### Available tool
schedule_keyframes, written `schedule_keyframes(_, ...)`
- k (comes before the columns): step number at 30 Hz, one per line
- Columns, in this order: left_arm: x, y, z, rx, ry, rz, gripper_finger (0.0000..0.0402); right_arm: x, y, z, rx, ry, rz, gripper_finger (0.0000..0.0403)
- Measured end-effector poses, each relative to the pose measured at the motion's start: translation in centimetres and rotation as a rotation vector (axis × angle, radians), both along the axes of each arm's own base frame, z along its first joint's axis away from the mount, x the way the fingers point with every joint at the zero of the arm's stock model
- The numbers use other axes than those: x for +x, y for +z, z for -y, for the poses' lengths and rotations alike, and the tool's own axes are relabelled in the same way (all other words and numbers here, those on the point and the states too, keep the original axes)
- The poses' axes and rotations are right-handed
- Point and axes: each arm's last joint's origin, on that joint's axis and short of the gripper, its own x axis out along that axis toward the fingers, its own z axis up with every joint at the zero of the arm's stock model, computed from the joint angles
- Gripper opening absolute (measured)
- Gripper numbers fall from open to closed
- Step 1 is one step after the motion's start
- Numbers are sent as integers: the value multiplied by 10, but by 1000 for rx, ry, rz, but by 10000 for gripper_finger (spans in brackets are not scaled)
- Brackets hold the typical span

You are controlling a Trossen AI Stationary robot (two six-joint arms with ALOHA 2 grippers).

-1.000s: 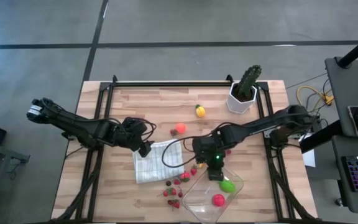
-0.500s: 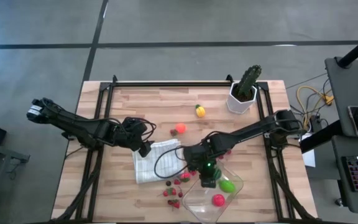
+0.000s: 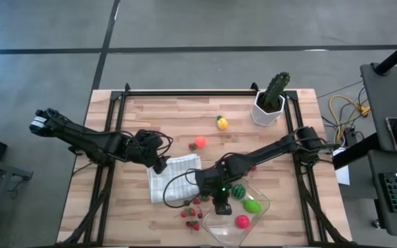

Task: Pick and placing Produce into tupperware
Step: Adjust the transparent bin

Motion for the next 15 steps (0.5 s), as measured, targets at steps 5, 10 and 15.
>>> schedule_keyframes(5, -3, -2, -1, 12, -1, -44, 341, 1, 1, -2, -51, 3, 35, 13)
schedule_keyframes(10, -4, -3, -1, 9, 4, -46, 341, -4, 0, -6, -4, 41, -15, 13)
schedule_keyframes(15, -4, -3, -1, 9, 5, -46, 341, -6, -2, -16, 20, 89, -15, 13)
